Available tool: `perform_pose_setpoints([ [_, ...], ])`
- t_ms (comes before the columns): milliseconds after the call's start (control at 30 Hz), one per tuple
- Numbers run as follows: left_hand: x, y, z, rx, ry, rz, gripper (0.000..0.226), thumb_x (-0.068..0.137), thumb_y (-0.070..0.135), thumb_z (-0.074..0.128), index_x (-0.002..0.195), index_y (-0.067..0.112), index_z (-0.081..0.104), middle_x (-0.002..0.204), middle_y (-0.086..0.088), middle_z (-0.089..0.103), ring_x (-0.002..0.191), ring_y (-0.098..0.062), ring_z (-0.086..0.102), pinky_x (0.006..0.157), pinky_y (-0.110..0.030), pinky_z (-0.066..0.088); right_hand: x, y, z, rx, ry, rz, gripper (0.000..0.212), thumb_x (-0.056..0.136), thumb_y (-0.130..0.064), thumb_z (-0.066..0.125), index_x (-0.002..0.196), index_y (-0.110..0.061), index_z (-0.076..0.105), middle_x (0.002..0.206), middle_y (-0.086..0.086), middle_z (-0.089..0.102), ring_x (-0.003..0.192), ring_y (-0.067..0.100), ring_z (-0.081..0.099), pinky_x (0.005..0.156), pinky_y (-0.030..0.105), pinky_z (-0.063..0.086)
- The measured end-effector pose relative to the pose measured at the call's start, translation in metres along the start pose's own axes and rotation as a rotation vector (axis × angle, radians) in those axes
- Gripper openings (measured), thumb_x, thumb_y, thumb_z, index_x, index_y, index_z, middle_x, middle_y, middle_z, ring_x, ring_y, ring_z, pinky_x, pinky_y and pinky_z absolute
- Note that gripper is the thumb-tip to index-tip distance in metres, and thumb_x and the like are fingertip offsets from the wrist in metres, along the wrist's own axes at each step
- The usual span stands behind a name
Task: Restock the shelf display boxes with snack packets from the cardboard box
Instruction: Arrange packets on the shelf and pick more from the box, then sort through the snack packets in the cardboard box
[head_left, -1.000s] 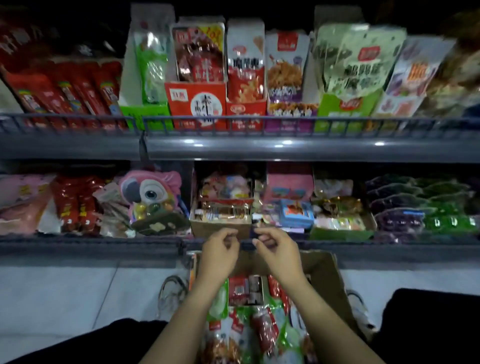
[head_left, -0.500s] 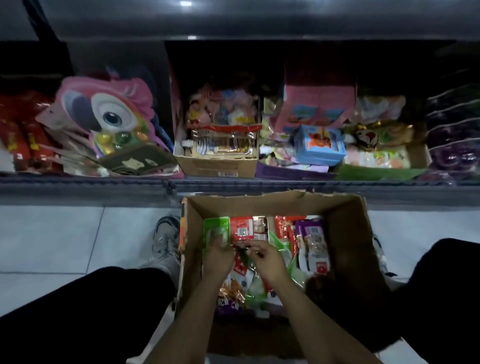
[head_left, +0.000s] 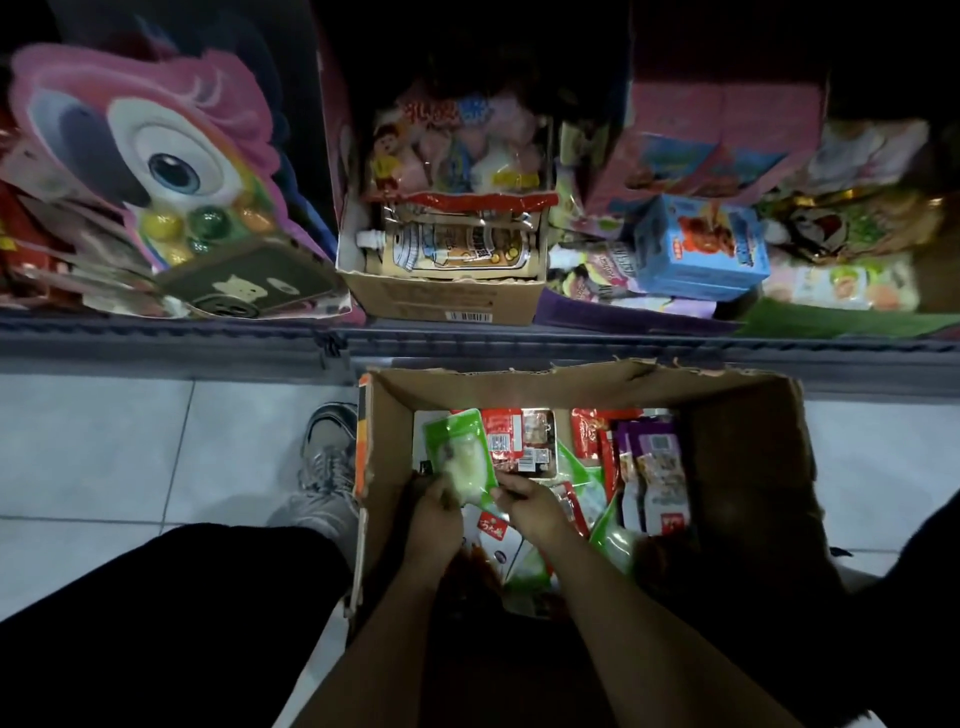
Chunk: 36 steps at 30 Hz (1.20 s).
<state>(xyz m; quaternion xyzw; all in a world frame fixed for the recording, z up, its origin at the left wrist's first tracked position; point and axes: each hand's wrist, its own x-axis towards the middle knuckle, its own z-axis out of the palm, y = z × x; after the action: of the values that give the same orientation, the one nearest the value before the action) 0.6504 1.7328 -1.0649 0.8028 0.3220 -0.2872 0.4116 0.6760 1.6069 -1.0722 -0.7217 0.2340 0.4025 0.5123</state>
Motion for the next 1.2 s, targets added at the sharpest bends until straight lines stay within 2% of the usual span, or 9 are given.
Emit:
perform_pose_setpoints([
  [133, -0.004, 0.0, 0.014, -0.117, 0.047, -0.029, 0.028, 0.093, 0.006, 0.052, 0.119, 0.012, 0.062, 0.128, -0.01, 0.057, 0.115, -0.024, 0.054, 0.097, -0.026, 0.042, 0.002, 0.004, -0.002, 0.078, 0.121, 0.056, 0.034, 0.085, -0.01, 0.067, 0.118, -0.001, 0.062, 0.12, 0.013, 0.063, 0.108, 0.025, 0.06, 0.086, 0.023, 0.044],
  [267, -0.008, 0.012, 0.017, -0.338, 0.067, -0.074, 0.021, 0.088, 0.0, 0.058, 0.107, 0.008, 0.063, 0.107, -0.008, 0.062, 0.096, -0.023, 0.056, 0.078, -0.02, 0.04, 0.0, 0.004, -0.016, 0.161, 0.195, 0.111, 0.027, 0.085, -0.012, 0.067, 0.11, -0.001, 0.066, 0.116, 0.014, 0.065, 0.093, 0.019, 0.058, 0.078, 0.02, 0.041],
  [400, -0.015, 0.027, 0.016, -0.599, 0.061, -0.168, 0.019, 0.084, 0.001, 0.065, 0.102, 0.002, 0.064, 0.078, -0.02, 0.059, 0.063, -0.017, 0.046, 0.051, -0.018, 0.037, -0.013, -0.002, -0.04, 0.259, 0.224, 0.092, 0.03, 0.087, -0.012, 0.064, 0.114, 0.001, 0.064, 0.12, 0.013, 0.063, 0.106, 0.024, 0.058, 0.069, 0.017, 0.042],
  [500, -0.028, 0.039, 0.014, -0.689, 0.029, -0.182, 0.006, 0.084, 0.005, 0.067, 0.087, 0.008, 0.064, 0.07, -0.012, 0.06, 0.062, -0.014, 0.049, 0.054, -0.02, 0.04, -0.027, -0.007, -0.053, 0.286, 0.219, 0.066, 0.03, 0.09, -0.016, 0.062, 0.116, -0.001, 0.063, 0.122, 0.012, 0.062, 0.106, 0.022, 0.056, 0.078, 0.018, 0.041],
  [567, -0.037, 0.046, 0.011, -0.69, -0.007, -0.168, 0.013, 0.083, 0.013, 0.07, 0.092, 0.005, 0.067, 0.071, -0.006, 0.062, 0.06, -0.012, 0.052, 0.052, -0.018, 0.043, -0.037, -0.01, -0.061, 0.311, 0.213, 0.044, 0.03, 0.09, -0.016, 0.06, 0.116, -0.002, 0.063, 0.122, 0.013, 0.062, 0.098, 0.018, 0.055, 0.067, 0.017, 0.042],
  [733, -0.062, 0.065, 0.002, -0.731, -0.094, -0.168, 0.037, 0.07, 0.038, 0.078, 0.101, 0.018, 0.07, 0.104, -0.006, 0.07, 0.096, -0.025, 0.064, 0.093, -0.04, 0.05, -0.072, -0.021, -0.078, 0.362, 0.199, -0.013, 0.036, 0.093, -0.024, 0.057, 0.122, -0.003, 0.059, 0.108, 0.009, 0.061, 0.098, 0.02, 0.054, 0.075, 0.021, 0.041],
  [933, -0.096, 0.084, -0.014, -0.75, -0.144, 0.006, 0.044, 0.057, 0.05, 0.082, 0.093, 0.025, 0.073, 0.108, -0.005, 0.07, 0.101, -0.024, 0.065, 0.098, -0.047, 0.047, -0.121, -0.035, -0.092, 0.454, 0.175, -0.096, 0.023, 0.091, -0.023, 0.06, 0.109, -0.01, 0.067, 0.114, 0.008, 0.066, 0.1, 0.021, 0.061, 0.097, 0.036, 0.046],
  [1100, -0.15, 0.121, -0.048, -0.773, -0.326, 0.215, 0.036, 0.086, 0.011, 0.063, 0.121, 0.015, 0.059, 0.108, -0.011, 0.07, 0.092, -0.022, 0.068, 0.075, -0.032, 0.056, -0.173, -0.06, -0.109, 0.539, -0.05, -0.258, 0.023, 0.095, -0.002, 0.047, 0.113, 0.0, 0.061, 0.098, 0.01, 0.069, 0.089, 0.022, 0.066, 0.079, 0.031, 0.054],
  [1200, -0.174, 0.135, -0.066, -0.701, -0.414, 0.31, 0.053, 0.082, -0.002, 0.063, 0.131, 0.012, 0.051, 0.115, -0.014, 0.067, 0.103, -0.026, 0.064, 0.089, -0.037, 0.052, -0.206, -0.075, -0.119, 0.611, -0.164, -0.318, 0.025, 0.091, 0.007, 0.048, 0.112, -0.001, 0.058, 0.1, 0.014, 0.068, 0.087, 0.022, 0.066, 0.074, 0.027, 0.057],
])
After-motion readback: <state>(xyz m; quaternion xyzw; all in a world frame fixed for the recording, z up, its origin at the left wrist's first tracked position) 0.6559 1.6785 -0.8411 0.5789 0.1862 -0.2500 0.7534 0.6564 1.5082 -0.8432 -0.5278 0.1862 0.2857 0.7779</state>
